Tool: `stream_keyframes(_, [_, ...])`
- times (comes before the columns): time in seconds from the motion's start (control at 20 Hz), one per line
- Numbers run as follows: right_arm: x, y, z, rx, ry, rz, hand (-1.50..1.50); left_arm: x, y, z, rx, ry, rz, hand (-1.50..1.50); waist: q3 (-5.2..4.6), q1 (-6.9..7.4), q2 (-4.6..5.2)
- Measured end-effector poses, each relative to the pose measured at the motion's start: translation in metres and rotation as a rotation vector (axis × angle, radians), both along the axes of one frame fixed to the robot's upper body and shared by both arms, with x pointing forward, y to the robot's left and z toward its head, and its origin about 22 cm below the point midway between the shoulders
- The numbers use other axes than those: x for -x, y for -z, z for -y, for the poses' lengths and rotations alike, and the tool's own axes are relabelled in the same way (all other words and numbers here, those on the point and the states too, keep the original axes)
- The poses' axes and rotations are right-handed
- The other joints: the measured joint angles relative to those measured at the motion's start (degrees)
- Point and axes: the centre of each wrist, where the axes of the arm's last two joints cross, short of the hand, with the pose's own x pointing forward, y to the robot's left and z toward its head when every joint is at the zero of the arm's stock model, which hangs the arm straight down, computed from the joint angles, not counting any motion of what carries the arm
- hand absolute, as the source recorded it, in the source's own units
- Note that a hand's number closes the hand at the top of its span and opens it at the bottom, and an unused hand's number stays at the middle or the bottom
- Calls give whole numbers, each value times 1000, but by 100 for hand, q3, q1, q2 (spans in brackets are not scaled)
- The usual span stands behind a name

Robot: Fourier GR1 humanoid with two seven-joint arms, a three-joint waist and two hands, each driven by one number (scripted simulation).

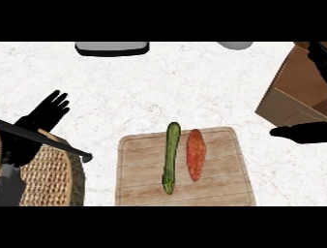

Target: Pick the sweet potato from the cutting board and place it in the cardboard box

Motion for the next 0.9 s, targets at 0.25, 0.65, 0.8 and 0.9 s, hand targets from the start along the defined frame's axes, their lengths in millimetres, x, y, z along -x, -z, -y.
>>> stream_keyframes(0.25, [11,-3,-10,187,-95,-11,-150,-1,0,-4,12,83,36,0,8,43,5])
stream_keyframes(0.65, [28,-3,-30,539,-194,-198,-150,-10,-5,-2,20,235,62,0,-17,239,24])
stream_keyframes(0.8, [33,-6,-42,635,-212,-256,-150,-13,-14,4,-56,268,48,0,-80,314,23])
stream_keyframes(0.9, [37,-10,-50,698,-214,-285,-150,-14,-17,5,-68,268,40,0,-98,335,19])
